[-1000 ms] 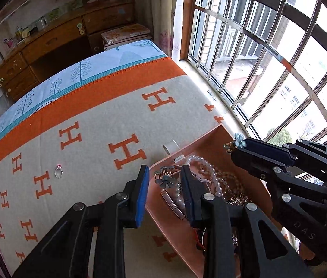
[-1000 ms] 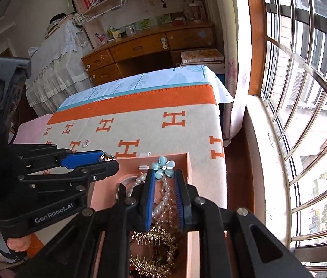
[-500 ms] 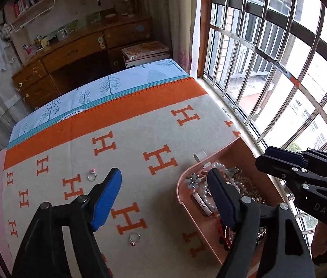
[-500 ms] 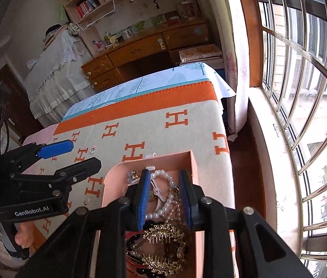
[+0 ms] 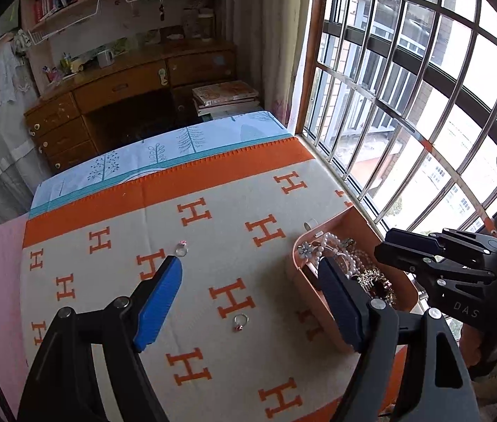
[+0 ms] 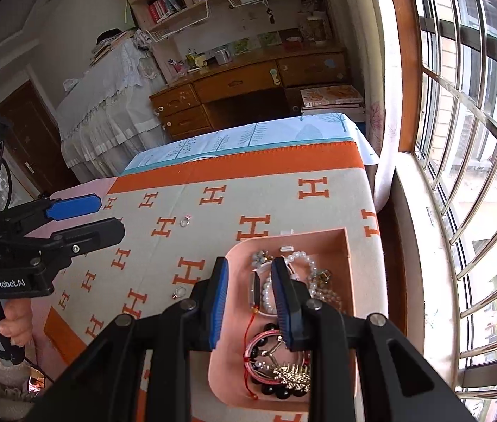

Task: Organize jewelry
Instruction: 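Drop both blue flower brooches into the pink tray and open both tools, then move both tools toward the two silver rings on the blanket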

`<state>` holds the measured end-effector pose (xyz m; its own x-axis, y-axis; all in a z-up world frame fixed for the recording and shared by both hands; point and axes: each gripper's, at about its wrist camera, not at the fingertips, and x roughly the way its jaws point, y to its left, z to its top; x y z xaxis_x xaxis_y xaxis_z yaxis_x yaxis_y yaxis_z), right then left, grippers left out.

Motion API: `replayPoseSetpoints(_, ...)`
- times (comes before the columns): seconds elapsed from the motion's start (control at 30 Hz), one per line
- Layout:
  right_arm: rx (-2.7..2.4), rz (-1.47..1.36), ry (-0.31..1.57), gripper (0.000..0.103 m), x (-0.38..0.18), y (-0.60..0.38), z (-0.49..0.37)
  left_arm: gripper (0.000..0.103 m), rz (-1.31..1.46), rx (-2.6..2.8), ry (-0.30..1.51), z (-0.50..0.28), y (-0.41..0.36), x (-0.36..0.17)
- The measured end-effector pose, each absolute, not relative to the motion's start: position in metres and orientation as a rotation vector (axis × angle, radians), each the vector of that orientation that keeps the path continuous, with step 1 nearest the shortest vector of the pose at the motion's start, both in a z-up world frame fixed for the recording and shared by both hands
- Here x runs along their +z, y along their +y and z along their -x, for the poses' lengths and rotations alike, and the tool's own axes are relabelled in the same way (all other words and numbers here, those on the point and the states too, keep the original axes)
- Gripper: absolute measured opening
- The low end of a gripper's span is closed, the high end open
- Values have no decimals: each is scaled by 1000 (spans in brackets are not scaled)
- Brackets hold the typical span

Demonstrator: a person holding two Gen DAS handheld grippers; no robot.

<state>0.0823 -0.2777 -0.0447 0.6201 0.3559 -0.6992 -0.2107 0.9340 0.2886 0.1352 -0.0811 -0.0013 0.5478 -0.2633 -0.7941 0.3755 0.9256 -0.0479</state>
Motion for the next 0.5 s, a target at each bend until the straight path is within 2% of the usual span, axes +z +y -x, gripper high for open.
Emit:
replayPoseSetpoints(0.37,440,-132,858,26,-31,-209,-74,84,-163,-185,840,-120,-17,12)
replayPoseSetpoints(0.43,447,-125,870,34,-36,-197,-75,84,-146,-162,847,-120,-4,6)
replayPoseSetpoints(0.5,449,-117,885,36,-43,-185,-76,85,-117,-163,866,-121,9,-4)
